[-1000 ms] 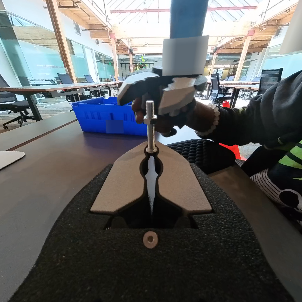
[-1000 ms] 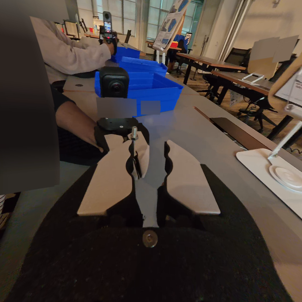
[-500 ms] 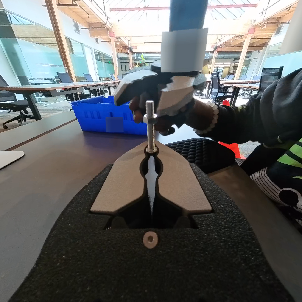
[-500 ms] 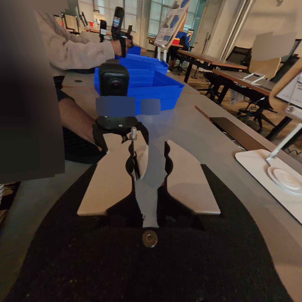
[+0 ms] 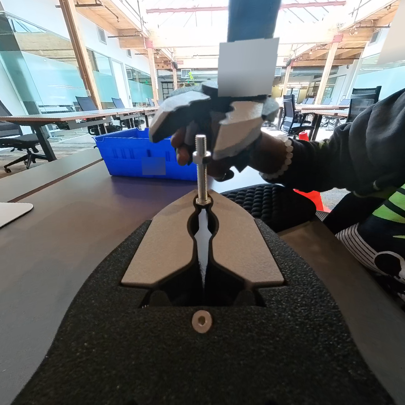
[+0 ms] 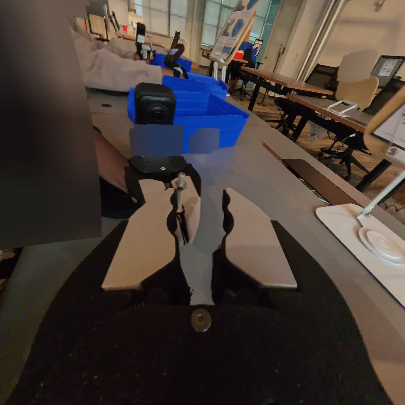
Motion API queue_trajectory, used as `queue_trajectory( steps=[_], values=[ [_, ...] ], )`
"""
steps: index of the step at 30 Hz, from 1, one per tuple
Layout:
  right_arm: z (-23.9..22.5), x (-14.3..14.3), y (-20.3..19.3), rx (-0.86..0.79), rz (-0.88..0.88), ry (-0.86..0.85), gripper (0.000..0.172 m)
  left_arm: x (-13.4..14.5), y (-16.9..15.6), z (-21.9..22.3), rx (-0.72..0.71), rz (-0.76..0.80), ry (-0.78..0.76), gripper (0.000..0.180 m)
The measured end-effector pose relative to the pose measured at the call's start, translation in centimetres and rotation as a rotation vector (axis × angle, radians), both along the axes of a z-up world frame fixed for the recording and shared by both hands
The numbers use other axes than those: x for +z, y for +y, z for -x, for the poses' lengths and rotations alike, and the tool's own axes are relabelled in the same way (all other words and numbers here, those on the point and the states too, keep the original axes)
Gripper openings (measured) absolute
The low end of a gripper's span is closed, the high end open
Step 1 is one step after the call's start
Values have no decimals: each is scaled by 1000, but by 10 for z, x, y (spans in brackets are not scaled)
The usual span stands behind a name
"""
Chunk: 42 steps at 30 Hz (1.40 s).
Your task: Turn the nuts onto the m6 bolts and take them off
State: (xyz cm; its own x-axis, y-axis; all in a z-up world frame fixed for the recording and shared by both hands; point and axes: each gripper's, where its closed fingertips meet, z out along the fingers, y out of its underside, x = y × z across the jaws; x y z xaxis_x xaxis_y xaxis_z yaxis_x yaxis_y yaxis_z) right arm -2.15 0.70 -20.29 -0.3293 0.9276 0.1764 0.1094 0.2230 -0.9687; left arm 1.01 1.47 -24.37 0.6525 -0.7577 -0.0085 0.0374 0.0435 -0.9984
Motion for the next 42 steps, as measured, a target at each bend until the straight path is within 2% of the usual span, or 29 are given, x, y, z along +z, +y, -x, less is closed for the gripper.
queue_trajectory(
  steps=[4, 7, 8, 10, 17, 21, 24, 32, 35, 39, 42],
  values=[
    [11, -2, -10, 5, -29, -5, 40, -1, -1, -1, -1, -4, 10, 3],
    [4, -1, 3, -14, -11, -7, 43, 0, 0, 0, 1, -1, 3, 2],
    [1, 0, 13, -51, -10, -1, 37, 0, 0, 0, 1, -1, -1, 2],
    [-6, -1, 24, -71, -6, 1, 37, 0, 0, 0, 0, -2, 4, 2],
    [8, 2, -10, 11, -7, 9, 41, -1, 0, -1, 3, -3, 13, 2],
    [6, 1, 0, -8, -13, -1, 44, -1, 0, -1, 3, 1, 9, 2],
    [-5, 2, 23, -74, -4, 10, 38, -1, -1, -1, 3, -3, 9, 2],
    [8, 3, -8, -1, -6, 13, 41, -2, -1, -2, 0, -6, 24, 2],
    [6, 2, -2, -8, -6, 5, 43, -1, 0, -1, 3, -1, 12, 2],
    [-7, 5, 26, -82, 5, 15, 36, -1, 0, -1, 3, -3, 15, 2],
    [-5, 7, 10, -22, 20, 21, 38, -1, 0, -1, 2, -1, 12, 2]
  ],
)
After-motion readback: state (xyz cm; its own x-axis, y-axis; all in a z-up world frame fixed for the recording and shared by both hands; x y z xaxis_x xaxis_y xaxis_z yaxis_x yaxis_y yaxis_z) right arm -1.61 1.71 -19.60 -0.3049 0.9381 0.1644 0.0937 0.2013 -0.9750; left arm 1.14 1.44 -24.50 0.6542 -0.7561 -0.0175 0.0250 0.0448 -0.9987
